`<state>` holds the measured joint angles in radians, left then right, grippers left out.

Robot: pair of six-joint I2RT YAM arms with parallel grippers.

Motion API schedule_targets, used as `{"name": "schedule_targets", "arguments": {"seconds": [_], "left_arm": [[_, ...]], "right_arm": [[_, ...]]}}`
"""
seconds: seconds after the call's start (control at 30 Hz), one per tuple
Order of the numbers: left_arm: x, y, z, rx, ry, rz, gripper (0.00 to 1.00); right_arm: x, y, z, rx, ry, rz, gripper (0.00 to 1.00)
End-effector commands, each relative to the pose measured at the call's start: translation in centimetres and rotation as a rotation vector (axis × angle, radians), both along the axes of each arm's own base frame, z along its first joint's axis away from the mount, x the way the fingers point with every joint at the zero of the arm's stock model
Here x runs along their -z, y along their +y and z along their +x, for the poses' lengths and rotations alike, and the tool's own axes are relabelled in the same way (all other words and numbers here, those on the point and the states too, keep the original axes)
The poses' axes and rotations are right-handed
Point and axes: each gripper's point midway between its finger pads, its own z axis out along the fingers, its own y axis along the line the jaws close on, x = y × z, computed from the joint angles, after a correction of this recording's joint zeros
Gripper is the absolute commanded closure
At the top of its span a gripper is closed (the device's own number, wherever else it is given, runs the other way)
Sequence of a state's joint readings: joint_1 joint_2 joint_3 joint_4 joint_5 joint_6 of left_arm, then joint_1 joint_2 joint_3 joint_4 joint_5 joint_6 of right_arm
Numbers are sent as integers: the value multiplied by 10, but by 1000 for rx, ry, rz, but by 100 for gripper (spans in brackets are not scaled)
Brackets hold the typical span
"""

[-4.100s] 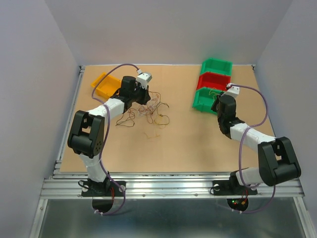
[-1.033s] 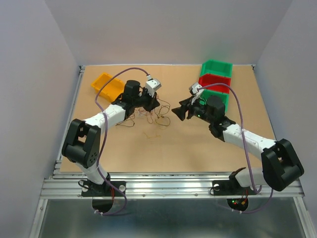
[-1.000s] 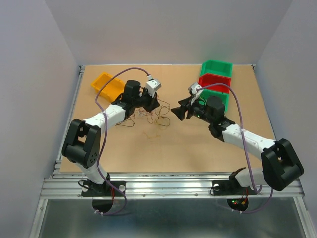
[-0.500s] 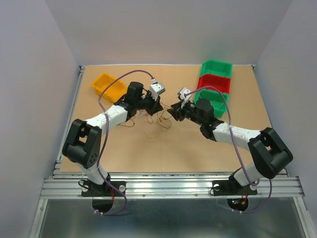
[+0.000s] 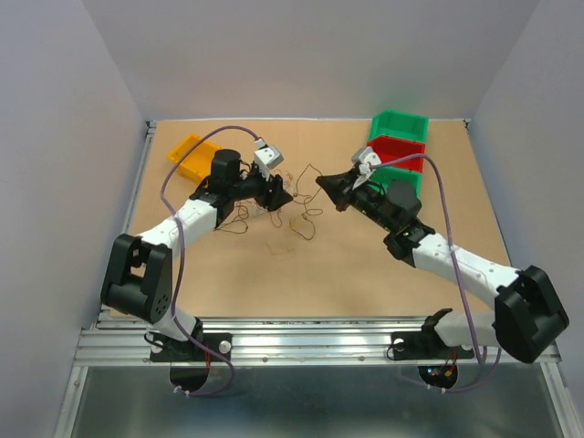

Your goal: Untangle the cables

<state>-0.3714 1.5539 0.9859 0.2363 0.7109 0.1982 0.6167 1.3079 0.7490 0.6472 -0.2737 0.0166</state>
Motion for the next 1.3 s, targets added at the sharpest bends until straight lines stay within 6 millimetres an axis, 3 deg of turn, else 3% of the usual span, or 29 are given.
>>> {"name": "schedule_targets", "arguments": {"seconds": [0.0, 0.17, 0.33, 0.5, 0.67, 0.77, 0.97, 1.0, 1.03, 1.17, 1.27], "left_arm": [[-62, -8, -23, 93, -188, -115, 32], [-69, -7, -29, 95, -236, -123, 32], [-73, -12, -49, 172, -290, -139, 30], [-67, -25, -73, 272, -326, -133, 29], [-53, -35, -85, 335, -334, -111, 27], [-39, -45, -81, 330, -317, -91, 27], [-4, -67, -49, 217, -203, -91, 29], [-7, -72, -43, 210, -187, -104, 29], [4, -75, -39, 209, -157, -94, 30], [14, -76, -26, 162, -131, -77, 30], [6, -85, -27, 201, -106, -113, 31]], "right_arm": [[-75, -14, -23, 5, -110, 194, 99], [-111, -25, -40, -5, -141, 277, 99], [-146, -33, -45, 9, -163, 328, 100], [-163, -41, -39, 61, -160, 379, 100], [-176, -39, -35, 61, -161, 397, 99], [-188, -38, -30, 69, -162, 421, 99], [-216, -31, -25, 50, -166, 478, 99], [-219, -32, -23, 58, -169, 486, 99], [-224, -34, -22, 63, -177, 492, 99], [-232, -35, -22, 69, -208, 505, 100], [-235, -34, -24, 57, -219, 508, 99]]}}
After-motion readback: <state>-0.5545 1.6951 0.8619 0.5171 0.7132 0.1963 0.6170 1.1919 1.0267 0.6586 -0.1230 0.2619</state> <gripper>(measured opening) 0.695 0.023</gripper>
